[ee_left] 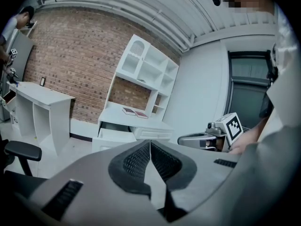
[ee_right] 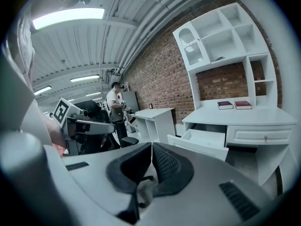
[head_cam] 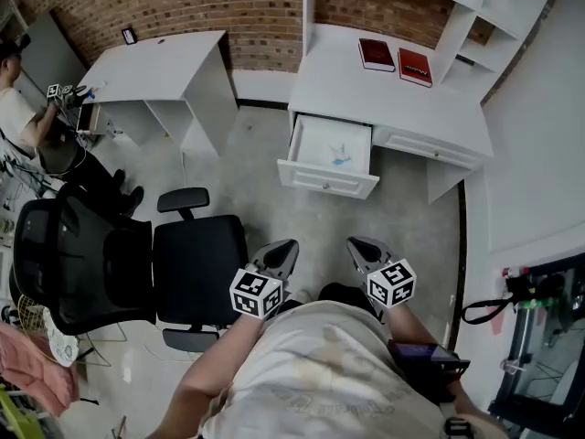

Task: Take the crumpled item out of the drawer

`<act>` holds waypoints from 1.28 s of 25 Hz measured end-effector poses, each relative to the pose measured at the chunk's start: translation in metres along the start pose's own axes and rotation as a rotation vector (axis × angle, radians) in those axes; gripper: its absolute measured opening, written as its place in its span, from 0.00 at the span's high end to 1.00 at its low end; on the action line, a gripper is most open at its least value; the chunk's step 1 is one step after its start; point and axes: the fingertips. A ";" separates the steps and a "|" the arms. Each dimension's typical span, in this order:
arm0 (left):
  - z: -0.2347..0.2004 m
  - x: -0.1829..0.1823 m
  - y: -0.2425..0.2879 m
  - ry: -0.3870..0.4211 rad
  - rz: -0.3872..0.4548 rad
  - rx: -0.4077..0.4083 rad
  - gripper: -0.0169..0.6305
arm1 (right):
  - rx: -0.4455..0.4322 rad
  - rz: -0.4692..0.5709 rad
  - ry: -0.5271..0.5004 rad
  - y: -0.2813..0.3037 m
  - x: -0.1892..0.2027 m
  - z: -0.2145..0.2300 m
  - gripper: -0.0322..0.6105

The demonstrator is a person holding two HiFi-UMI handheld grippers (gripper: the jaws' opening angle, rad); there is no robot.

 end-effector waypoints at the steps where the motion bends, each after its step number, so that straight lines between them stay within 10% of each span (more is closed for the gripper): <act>1: -0.002 0.000 -0.002 -0.001 0.001 -0.005 0.93 | -0.003 -0.001 0.000 0.002 0.000 -0.002 0.91; 32: -0.040 -0.014 0.012 -0.002 -0.016 -0.047 0.93 | -0.027 -0.031 0.018 0.045 0.002 0.017 0.91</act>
Point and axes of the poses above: the fingertips, and each gripper's own axes: y forward along the fingers, z to its right, x out of its underside, and after that the axes turned 2 degrees about z, right-handed
